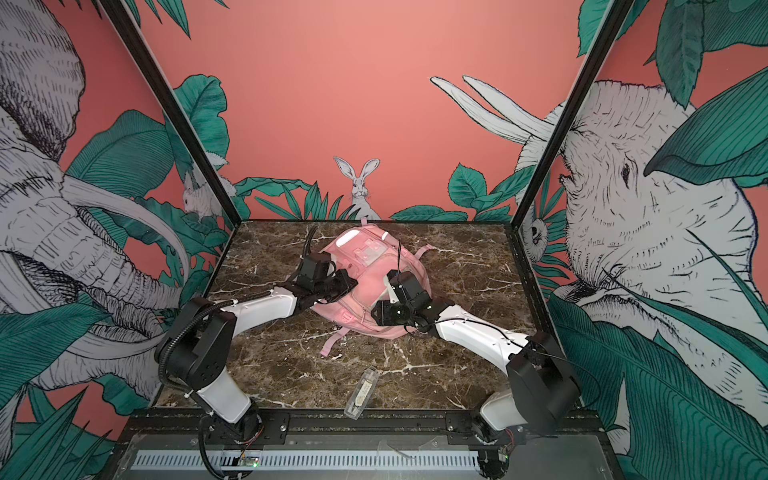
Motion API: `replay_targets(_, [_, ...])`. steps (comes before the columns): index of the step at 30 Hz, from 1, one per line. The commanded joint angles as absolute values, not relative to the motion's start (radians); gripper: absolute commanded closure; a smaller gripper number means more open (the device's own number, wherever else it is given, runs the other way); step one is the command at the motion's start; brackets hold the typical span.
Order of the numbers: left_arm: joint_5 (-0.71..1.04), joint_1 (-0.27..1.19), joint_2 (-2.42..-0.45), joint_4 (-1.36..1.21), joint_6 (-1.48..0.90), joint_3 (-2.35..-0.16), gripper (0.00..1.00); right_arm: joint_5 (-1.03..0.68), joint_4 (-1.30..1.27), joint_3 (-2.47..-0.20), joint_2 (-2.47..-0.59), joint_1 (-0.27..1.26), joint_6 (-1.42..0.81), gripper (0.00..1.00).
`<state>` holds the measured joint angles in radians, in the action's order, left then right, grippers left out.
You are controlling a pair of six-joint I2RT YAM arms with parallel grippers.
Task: Pack the student bag
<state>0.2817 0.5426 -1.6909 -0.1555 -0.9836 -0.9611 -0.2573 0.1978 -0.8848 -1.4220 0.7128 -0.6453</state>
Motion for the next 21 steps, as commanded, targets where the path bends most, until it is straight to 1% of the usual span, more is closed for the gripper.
replay_targets(1, [0.307, 0.568, -1.727, -0.141, -0.985, -0.997, 1.00, -0.211, 0.227, -0.880, -1.381, 0.699, -0.638, 0.51])
replay_targets(6, [0.306, 0.580, -1.748, -0.136, -0.978, -1.024, 0.99, -0.195, 0.253, -0.860, -1.345, 0.679, -0.638, 0.48])
replay_targets(8, [0.305, 0.581, -1.746, -0.121, -0.966, -1.034, 0.92, -0.195, 0.259, -0.849, -1.339, 0.676, -0.637, 0.48])
replay_targets(10, [0.298, 0.580, -1.737, -0.094, -0.946, -1.042, 0.81, -0.194, 0.260, -0.837, -1.333, 0.674, -0.637, 0.47])
replay_targets(13, [0.285, 0.580, -1.714, -0.040, -0.903, -1.056, 0.68, -0.191, 0.263, -0.822, -1.320, 0.673, -0.643, 0.46])
replay_targets(18, [0.252, 0.578, -1.676, 0.054, -0.817, -1.085, 0.52, -0.190, 0.260, -0.808, -1.300, 0.673, -0.657, 0.44])
replay_targets(21, [0.234, 0.579, -1.656, 0.106, -0.767, -1.103, 0.44, -0.188, 0.272, -0.808, -1.297, 0.673, -0.660, 0.43])
